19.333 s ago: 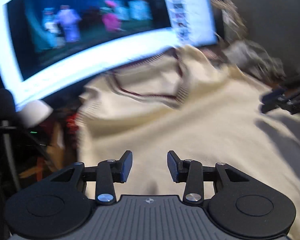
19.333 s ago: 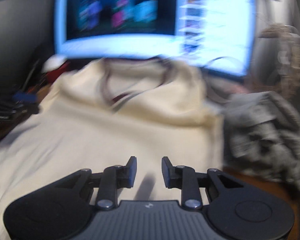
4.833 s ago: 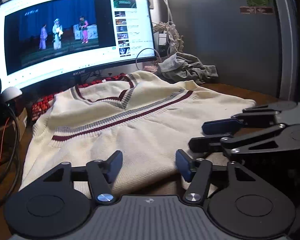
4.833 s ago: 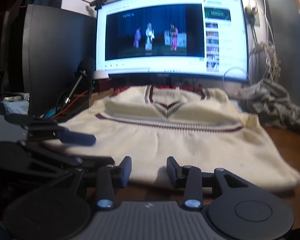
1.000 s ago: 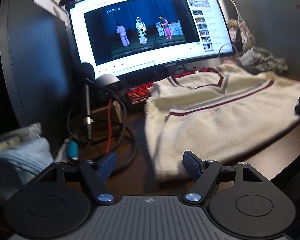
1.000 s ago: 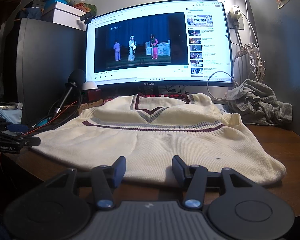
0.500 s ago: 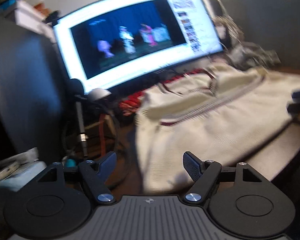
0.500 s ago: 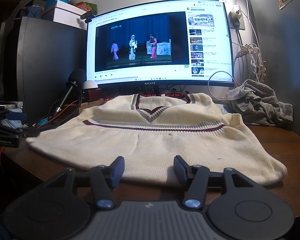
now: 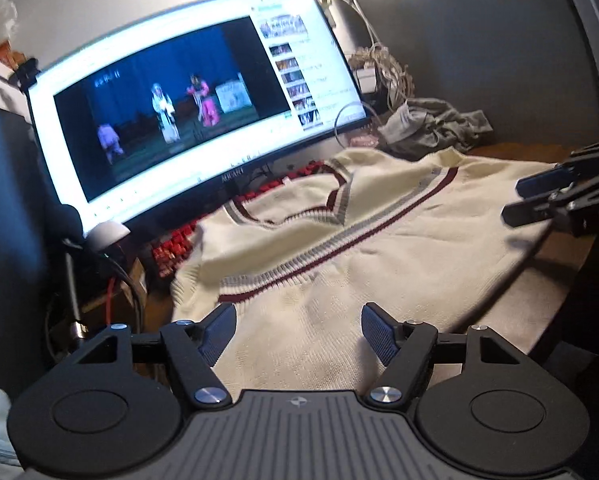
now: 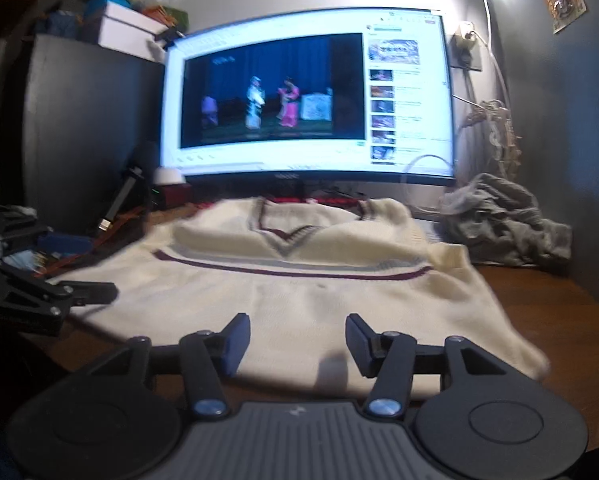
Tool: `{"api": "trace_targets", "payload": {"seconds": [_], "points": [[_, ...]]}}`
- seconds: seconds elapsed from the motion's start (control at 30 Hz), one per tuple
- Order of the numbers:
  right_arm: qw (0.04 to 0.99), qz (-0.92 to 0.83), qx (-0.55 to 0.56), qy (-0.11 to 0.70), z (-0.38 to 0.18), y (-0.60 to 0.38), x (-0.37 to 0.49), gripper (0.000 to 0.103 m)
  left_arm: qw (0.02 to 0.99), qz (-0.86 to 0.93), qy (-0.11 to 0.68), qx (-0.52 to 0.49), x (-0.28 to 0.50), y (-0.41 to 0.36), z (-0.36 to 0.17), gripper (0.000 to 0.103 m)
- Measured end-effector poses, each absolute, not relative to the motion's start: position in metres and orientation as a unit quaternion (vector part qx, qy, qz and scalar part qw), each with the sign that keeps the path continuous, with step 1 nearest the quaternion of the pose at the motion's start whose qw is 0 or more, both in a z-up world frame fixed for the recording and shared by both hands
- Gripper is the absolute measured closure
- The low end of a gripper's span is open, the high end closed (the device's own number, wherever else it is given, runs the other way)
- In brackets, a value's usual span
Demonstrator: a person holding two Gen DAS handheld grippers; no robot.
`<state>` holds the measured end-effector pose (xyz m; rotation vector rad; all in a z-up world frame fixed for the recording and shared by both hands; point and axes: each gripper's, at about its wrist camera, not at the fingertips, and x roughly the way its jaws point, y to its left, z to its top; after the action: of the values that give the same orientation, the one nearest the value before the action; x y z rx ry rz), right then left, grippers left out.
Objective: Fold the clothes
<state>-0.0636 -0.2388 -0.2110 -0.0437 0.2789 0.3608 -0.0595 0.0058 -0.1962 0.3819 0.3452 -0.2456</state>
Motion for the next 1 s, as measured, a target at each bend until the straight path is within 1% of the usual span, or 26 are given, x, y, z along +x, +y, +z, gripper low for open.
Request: {"api": "trace_targets", "payload": {"seconds": [0.03, 0.1, 0.13, 0.17, 0.2, 0.23, 0.37, 0.5, 0.57, 0.7, 0.87, 0.97, 1.0], "points": [[0.975, 0.17, -0.022, 0.144, -0.211, -0.242, -0.06, 0.058, 0.96, -0.126, 0.182, 0.17, -0.055, 0.01, -0.197, 0.039], [0.975, 0.156, -0.017, 0.159, -0.213, -0.249, -0.054, 0.059, 0.962, -0.133, 0.199, 0.134, -0.047, 0.017, -0.196, 0.039], [0.975, 0.152, -0.016, 0.16, -0.213, -0.253, -0.054, 0.062, 0.962, -0.134, 0.206, 0.122, -0.045, 0.021, -0.196, 0.039], [0.976, 0.148, -0.015, 0.162, -0.213, -0.258, -0.053, 0.063, 0.962, -0.134, 0.212, 0.112, -0.043, 0.024, -0.196, 0.037], [0.976, 0.144, -0.014, 0.163, -0.213, -0.262, -0.053, 0.063, 0.962, -0.133, 0.214, 0.107, -0.042, 0.027, -0.197, 0.033], [0.976, 0.139, -0.014, 0.165, -0.213, -0.267, -0.052, 0.063, 0.962, -0.131, 0.217, 0.1, -0.041, 0.031, -0.197, 0.032], [0.978, 0.122, -0.011, 0.17, -0.213, -0.285, -0.051, 0.063, 0.96, -0.139, 0.235, 0.064, -0.038, 0.044, -0.196, 0.031], [0.979, 0.108, -0.006, 0.174, -0.213, -0.299, -0.049, 0.064, 0.961, -0.137, 0.233, 0.058, -0.039, 0.043, -0.197, 0.032], [0.979, 0.104, -0.002, 0.174, -0.213, -0.3, -0.048, 0.07, 0.963, -0.133, 0.23, 0.052, -0.041, 0.042, -0.197, 0.032], [0.98, 0.097, 0.005, 0.174, -0.213, -0.303, -0.046, 0.07, 0.964, -0.125, 0.23, 0.036, -0.042, 0.043, -0.198, 0.031], [0.979, 0.096, 0.018, 0.18, -0.215, -0.309, -0.048, 0.067, 0.96, -0.131, 0.243, 0.039, -0.036, 0.044, -0.193, 0.03], [0.977, 0.107, 0.018, 0.186, -0.207, -0.309, -0.042, 0.068, 0.96, -0.134, 0.243, 0.036, -0.032, 0.042, -0.188, 0.032], [0.977, 0.11, 0.012, 0.182, -0.205, -0.308, -0.04, 0.068, 0.961, -0.135, 0.241, 0.033, -0.03, 0.041, -0.187, 0.036]]}}
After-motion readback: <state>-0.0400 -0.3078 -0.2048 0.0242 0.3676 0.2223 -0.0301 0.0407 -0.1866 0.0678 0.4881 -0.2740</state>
